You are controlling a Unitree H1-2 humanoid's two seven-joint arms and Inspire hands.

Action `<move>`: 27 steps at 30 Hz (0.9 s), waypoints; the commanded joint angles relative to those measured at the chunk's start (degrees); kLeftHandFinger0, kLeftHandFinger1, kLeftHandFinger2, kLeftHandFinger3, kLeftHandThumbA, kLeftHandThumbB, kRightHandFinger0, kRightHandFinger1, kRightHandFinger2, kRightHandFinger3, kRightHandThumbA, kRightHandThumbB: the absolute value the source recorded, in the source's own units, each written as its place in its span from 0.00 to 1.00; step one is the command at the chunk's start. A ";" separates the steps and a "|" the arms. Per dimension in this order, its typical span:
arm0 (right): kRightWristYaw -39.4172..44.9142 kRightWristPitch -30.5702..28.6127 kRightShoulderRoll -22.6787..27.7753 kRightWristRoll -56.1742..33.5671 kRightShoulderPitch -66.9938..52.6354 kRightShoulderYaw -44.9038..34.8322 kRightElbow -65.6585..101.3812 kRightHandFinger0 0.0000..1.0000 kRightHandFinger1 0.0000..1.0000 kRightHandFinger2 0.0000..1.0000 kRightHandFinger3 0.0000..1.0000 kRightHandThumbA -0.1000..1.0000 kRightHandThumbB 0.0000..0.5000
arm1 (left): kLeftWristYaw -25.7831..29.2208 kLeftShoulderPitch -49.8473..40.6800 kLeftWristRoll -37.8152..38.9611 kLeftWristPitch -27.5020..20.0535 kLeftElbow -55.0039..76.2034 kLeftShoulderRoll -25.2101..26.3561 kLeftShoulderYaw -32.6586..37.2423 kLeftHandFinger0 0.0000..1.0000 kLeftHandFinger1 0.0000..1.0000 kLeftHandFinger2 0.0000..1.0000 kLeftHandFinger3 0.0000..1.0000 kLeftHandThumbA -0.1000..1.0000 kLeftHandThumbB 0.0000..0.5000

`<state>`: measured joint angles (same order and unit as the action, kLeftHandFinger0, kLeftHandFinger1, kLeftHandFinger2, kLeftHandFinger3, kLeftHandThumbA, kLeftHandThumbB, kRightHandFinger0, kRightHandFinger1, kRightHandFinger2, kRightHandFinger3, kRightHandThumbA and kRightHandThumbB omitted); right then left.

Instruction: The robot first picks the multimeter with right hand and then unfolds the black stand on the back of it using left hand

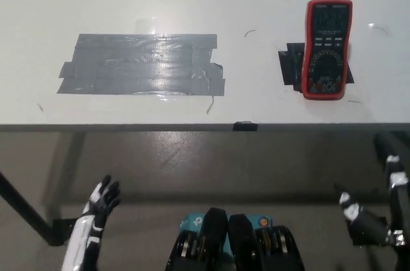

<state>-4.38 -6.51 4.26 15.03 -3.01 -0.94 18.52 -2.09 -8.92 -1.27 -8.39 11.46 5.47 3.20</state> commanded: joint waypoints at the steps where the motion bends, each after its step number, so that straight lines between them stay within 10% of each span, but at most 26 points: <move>1: -3.59 5.35 -1.71 9.40 7.84 -2.04 5.79 1.00 1.00 1.00 1.00 0.84 0.46 | -0.77 3.00 -1.34 0.62 2.85 -1.03 1.38 1.00 1.00 1.00 1.00 1.00 0.24; 19: -10.62 24.81 -2.82 17.26 39.68 -7.50 -13.32 1.00 1.00 1.00 1.00 0.96 0.92 | 2.86 0.12 -12.24 -9.45 -7.35 -0.30 2.25 1.00 1.00 1.00 1.00 1.00 0.35; 27: -16.29 29.44 -0.29 21.77 52.81 -6.13 -27.48 1.00 1.00 1.00 1.00 0.94 0.91 | 2.36 0.56 -13.55 -9.59 -8.60 0.01 2.12 1.00 1.00 1.00 1.00 1.00 0.37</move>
<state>-15.40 18.77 2.89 33.44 42.99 -7.46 -6.07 -1.32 -8.77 -12.85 -15.17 2.97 5.09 5.47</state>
